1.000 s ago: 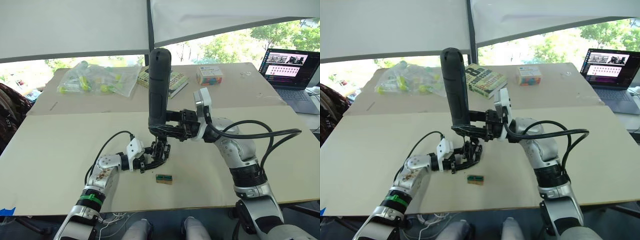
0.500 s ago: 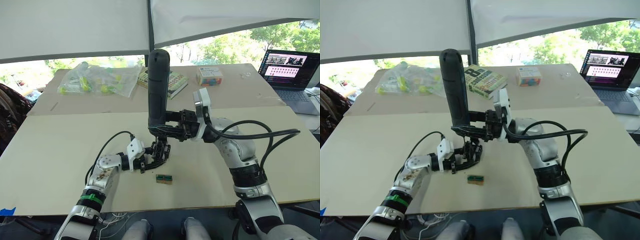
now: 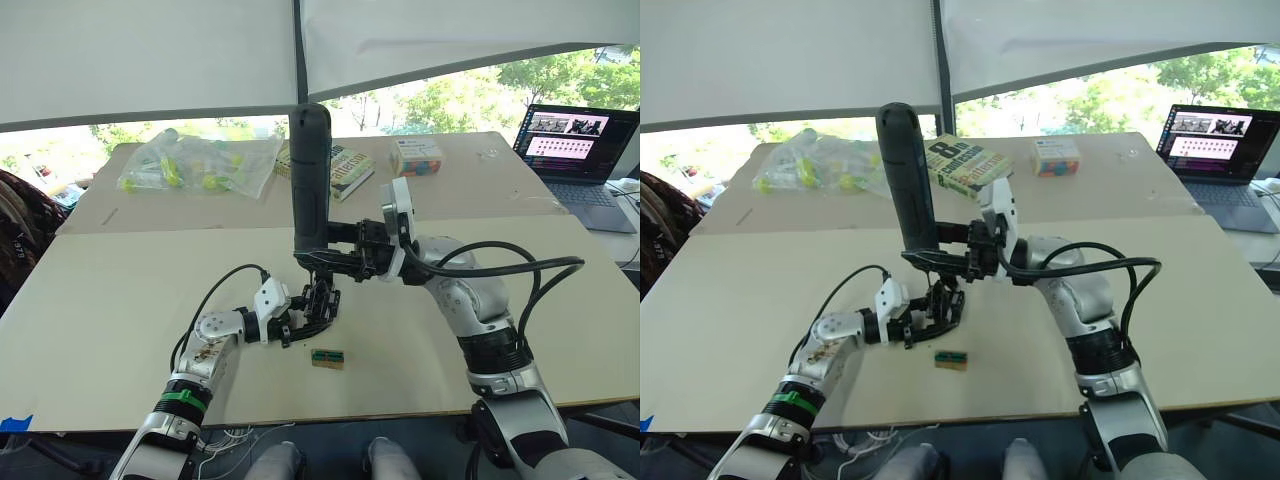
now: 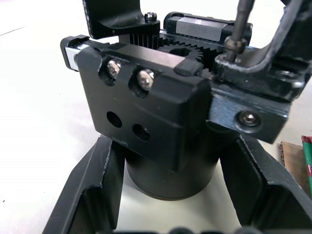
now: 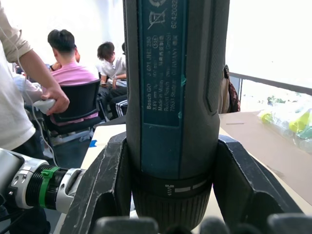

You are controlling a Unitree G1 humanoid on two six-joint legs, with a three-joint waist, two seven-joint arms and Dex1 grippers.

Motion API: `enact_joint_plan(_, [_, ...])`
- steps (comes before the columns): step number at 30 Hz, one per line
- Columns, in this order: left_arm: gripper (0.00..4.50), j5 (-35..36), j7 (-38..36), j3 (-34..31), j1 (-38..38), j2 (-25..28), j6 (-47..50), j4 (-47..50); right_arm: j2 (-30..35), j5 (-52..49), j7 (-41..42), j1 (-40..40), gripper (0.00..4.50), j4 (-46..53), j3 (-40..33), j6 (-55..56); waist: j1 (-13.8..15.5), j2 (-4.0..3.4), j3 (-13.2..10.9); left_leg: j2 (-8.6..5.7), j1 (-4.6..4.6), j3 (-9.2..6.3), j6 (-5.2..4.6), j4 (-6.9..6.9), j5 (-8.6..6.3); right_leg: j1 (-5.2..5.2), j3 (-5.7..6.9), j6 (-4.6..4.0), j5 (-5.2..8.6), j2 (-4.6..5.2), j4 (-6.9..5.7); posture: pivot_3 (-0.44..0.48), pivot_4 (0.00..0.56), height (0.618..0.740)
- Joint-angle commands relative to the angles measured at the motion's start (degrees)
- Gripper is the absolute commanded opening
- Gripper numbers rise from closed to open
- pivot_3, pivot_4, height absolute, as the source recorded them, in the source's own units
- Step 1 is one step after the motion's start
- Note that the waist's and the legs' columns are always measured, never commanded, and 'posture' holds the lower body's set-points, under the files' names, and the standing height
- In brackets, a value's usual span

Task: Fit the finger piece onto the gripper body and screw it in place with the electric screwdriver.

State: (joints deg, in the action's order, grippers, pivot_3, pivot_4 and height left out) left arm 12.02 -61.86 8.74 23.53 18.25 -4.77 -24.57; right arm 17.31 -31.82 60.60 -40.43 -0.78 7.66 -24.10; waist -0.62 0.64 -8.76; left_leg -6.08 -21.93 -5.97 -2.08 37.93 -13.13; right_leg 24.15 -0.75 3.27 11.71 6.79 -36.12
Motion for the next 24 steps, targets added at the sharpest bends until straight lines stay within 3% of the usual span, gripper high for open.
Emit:
enact_joint_plan(1, [2.33,-0.2,-0.1,0.4,-1.0,0.0,1.5,0.0,0.5,4.0,-0.9,1.2,1.91,-2.9,2.8,-0.8,0.0,0.0,0.1,0.01,0.01,0.0,0.0,0.0,0.0,0.0,0.0,0.0,0.0,-0.01,0.01,0.0,0.15,0.74])
enact_joint_plan(16, [2.33,0.0,-0.4,0.1,-0.8,0.5,1.9,0.1,0.7,2.5,0.2,1.5,1.91,-0.9,2.8,-0.1,-0.1,0.0,0.2,0.05,0.02,0.0,0.0,-0.01,-0.01,-0.01,-0.01,0.0,0.0,-0.06,0.03,0.0,0.15,0.74])
enact_joint_plan(24, [2.33,-1.5,1.9,0.4,-1.1,0.5,2.2,-0.3,0.7,-2.1,2.1,-3.4,1.91,2.5,-1.3,-0.5,0.0,0.02,0.2,0.05,-0.08,0.0,0.0,-0.01,-0.01,0.07,-0.01,0.0,0.0,-0.07,0.04,0.0,0.15,0.74])
